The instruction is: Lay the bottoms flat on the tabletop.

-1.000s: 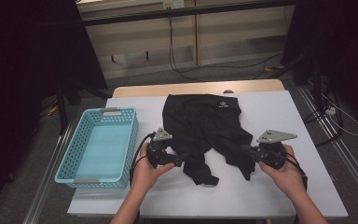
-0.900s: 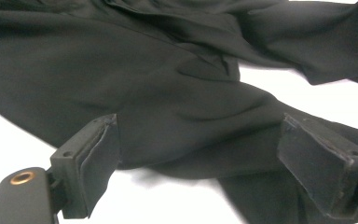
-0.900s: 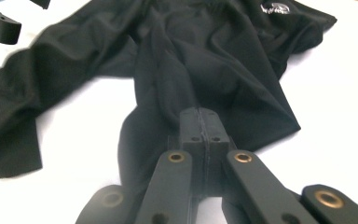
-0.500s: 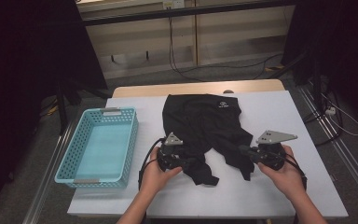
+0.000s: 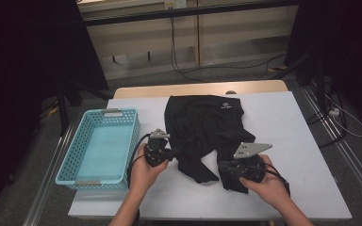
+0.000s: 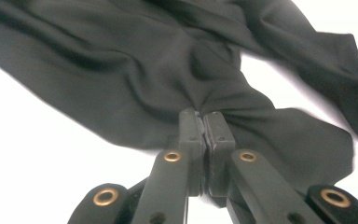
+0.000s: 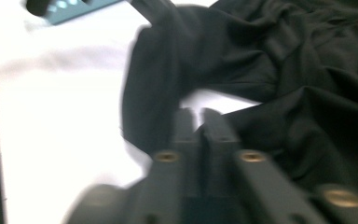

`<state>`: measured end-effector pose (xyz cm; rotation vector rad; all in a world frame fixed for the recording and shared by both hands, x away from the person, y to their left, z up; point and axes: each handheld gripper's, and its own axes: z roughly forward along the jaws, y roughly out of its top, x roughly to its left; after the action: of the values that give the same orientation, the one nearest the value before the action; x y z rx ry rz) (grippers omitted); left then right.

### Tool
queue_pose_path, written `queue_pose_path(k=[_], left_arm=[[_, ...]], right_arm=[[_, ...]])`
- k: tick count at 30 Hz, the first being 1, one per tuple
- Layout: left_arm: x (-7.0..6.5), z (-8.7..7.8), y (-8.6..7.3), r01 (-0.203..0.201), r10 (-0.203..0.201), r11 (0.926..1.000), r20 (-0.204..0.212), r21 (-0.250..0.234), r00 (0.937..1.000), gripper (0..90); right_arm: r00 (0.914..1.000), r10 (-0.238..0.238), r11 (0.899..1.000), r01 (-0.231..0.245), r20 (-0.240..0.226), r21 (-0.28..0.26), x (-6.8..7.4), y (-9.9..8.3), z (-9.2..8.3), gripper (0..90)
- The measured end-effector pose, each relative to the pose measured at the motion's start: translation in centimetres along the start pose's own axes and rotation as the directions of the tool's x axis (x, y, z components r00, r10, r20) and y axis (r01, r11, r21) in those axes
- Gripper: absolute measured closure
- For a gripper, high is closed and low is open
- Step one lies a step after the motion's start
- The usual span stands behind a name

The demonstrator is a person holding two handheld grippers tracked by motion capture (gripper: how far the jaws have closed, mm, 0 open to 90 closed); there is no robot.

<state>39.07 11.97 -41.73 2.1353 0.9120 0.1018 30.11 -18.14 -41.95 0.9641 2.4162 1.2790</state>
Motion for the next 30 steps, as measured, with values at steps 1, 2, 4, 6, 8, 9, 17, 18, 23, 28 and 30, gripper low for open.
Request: queue_pose_path(k=[1,2,4,6,8,9,17,18,23,28,30], left_arm=[[0.2,-0.2,-0.1,-0.001,0.001,1.0000,-0.012,-0.003,0.9999,87.7],[0.4,-0.3,-0.1,0.001,-0.001,1.0000,-0.026,-0.007,0.9997,87.8],[0.7,-0.5,-0.1,0.004,-0.004,0.9999,-0.030,-0.012,0.9995,87.8],[0.7,-0.6,0.0,-0.001,0.000,0.9998,-0.042,-0.019,0.9991,87.8],[0.7,-0.7,0.1,-0.005,0.004,0.9998,-0.041,-0.020,0.9992,87.8],[0.7,-0.7,0.1,-0.006,0.005,0.9998,-0.040,-0.021,0.9992,87.7],[0.4,-0.3,0.1,-0.013,0.012,0.9996,-0.029,-0.025,0.9995,87.5],[0.4,-0.3,0.1,-0.013,0.013,0.9996,-0.031,-0.025,0.9995,87.5],[0.4,-0.3,0.1,-0.014,0.013,0.9994,-0.025,-0.030,0.9996,87.5],[0.3,-0.5,0.2,-0.019,0.018,0.9988,-0.030,-0.046,0.9994,87.5],[0.4,-0.6,0.3,-0.017,0.016,0.9987,-0.027,-0.048,0.9995,87.5]], right_arm=[[0.9996,0.002,1.000,-0.002,0.028,-0.005,-0.1,0.0,-0.1,70.8],[0.9988,0.015,1.000,-0.014,0.048,-0.010,-0.4,0.0,-0.2,66.1],[0.9931,0.056,0.998,-0.054,0.103,-0.023,-1.4,-0.3,-0.8,59.0],[0.9713,0.121,0.993,-0.121,0.205,-0.015,-3.6,-1.4,-1.7,56.4],[0.9463,0.169,0.984,-0.177,0.275,0.004,-5.0,-2.4,-1.9,56.1],[0.9344,0.180,0.981,-0.195,0.307,0.019,-5.6,-2.9,-1.9,56.6],[0.9185,0.210,0.962,-0.256,0.335,0.098,-6.1,-4.3,-0.8,59.5],[0.9223,0.203,0.964,-0.247,0.329,0.098,-6.0,-4.2,-0.7,66.6],[0.9383,0.202,0.968,-0.235,0.281,0.090,-6.1,-4.2,-0.4,90.0],[0.9307,0.212,0.974,-0.226,0.298,0.014,-6.8,-3.3,-2.1,90.0],[0.9220,0.217,0.975,-0.222,0.320,-0.022,-7.4,-3.0,-3.4,90.0]])
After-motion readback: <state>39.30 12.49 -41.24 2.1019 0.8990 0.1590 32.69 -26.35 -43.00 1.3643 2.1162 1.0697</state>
